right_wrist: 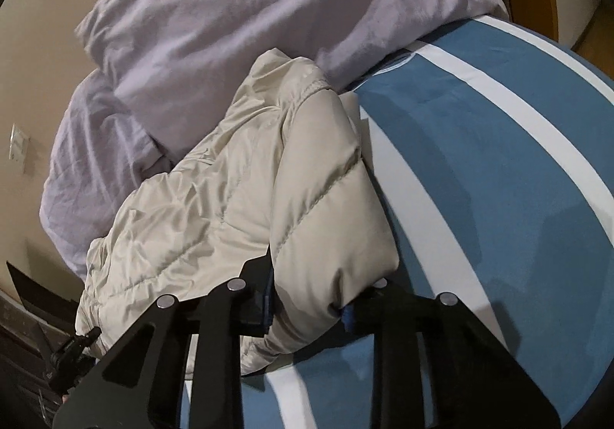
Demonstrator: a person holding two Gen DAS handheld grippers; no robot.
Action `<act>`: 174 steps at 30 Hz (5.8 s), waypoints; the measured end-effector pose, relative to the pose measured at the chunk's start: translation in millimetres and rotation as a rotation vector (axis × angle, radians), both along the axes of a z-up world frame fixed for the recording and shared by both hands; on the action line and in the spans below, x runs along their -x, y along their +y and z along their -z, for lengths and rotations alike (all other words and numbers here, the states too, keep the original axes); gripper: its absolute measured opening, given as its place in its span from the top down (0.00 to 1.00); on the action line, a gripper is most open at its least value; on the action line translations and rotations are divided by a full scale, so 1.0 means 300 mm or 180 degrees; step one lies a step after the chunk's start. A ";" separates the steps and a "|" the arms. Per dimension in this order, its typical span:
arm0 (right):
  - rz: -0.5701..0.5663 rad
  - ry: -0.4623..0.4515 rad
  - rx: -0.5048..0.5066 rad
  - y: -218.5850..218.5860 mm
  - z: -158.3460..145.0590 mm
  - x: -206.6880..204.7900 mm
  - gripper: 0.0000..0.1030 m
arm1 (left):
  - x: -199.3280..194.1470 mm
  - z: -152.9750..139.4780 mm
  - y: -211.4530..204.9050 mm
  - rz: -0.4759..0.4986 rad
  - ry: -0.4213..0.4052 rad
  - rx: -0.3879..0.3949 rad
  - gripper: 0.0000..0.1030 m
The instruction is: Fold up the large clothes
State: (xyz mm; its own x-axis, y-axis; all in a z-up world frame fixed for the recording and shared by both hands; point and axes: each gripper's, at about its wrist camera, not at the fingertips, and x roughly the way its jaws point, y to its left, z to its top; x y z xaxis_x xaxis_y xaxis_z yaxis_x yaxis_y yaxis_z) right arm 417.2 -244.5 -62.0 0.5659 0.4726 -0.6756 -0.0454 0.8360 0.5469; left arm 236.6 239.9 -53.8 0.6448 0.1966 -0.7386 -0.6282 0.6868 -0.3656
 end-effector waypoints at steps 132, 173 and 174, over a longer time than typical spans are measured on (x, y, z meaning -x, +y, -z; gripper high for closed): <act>-0.0366 -0.1041 0.0845 -0.180 -0.121 0.572 0.40 | 0.054 -0.423 -1.071 0.1519 -0.0508 -0.1323 0.20; -0.0723 -0.0884 0.0909 0.025 -0.086 0.455 0.52 | -0.059 -0.111 -0.965 0.1529 -0.0208 -0.1149 0.18; -0.0732 -0.0851 0.0874 0.019 -0.069 0.450 0.52 | -0.059 -0.115 -0.969 0.1553 -0.0204 -0.1158 0.17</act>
State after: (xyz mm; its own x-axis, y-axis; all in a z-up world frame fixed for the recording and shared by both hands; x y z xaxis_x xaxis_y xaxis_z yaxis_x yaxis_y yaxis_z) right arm 282.2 -238.8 -41.2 0.6388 0.4302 -0.6378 -0.3568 0.9002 0.2499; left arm 254.4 -50.9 -19.2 0.7650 0.0996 -0.6363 -0.1941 0.9777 -0.0804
